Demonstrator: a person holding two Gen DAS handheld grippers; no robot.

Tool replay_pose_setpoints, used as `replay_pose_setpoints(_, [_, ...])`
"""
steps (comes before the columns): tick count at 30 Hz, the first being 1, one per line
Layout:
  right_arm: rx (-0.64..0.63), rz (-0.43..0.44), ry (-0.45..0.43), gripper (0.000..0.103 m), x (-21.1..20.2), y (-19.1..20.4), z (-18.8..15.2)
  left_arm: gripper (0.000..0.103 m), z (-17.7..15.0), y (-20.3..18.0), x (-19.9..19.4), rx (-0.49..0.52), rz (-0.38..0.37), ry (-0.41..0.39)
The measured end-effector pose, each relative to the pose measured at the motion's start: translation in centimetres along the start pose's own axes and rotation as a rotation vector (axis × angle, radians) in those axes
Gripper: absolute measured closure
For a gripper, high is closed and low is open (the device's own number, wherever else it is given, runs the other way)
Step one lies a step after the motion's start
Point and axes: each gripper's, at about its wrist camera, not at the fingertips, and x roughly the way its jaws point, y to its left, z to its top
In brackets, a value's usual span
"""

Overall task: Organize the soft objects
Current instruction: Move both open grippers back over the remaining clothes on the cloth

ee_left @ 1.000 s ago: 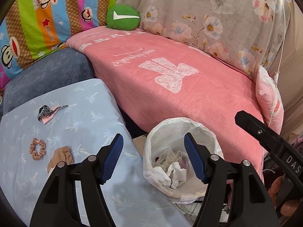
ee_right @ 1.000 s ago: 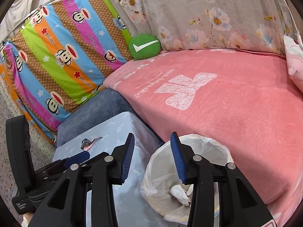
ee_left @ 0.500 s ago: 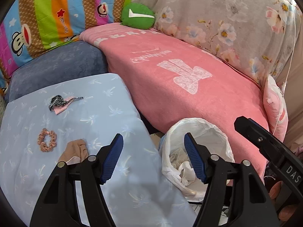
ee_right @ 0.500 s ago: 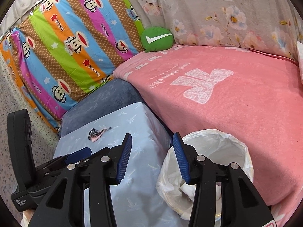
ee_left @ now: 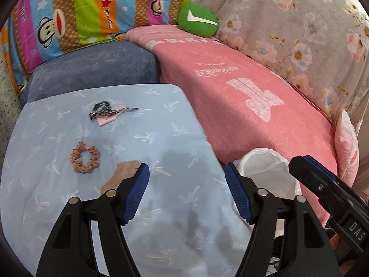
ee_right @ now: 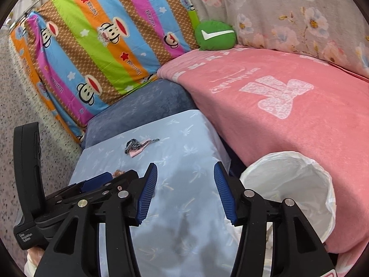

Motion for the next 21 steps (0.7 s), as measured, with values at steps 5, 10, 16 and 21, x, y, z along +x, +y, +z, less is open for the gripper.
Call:
replay_pose_setpoints(5, [-0.031, 0.023, 0.040, 0.047, 1.9, 2.6, -0.8, 0.038, -0.5, 3.6, 0.0, -0.057, 0.044, 0.007])
replay_pose_setpoints(10, [-0.059, 0.040, 0.090, 0.046, 4.2, 5.3, -1.9, 0.038, -1.0, 6.9, 0.0, -0.109, 0.086, 0.016])
replay_pose_setpoints(16, [-0.087, 0.049, 0.155, 0.046, 7.3, 7.8, -3.5, 0.038, -1.9, 11.0, 0.3, -0.172, 0.134, 0.035])
replay_pose_setpoints(21, [-0.111, 0.057, 0.219, 0.045, 10.3, 9.6, -5.3, 0.038, -2.8, 14.0, 1.0, -0.215, 0.169, 0.063])
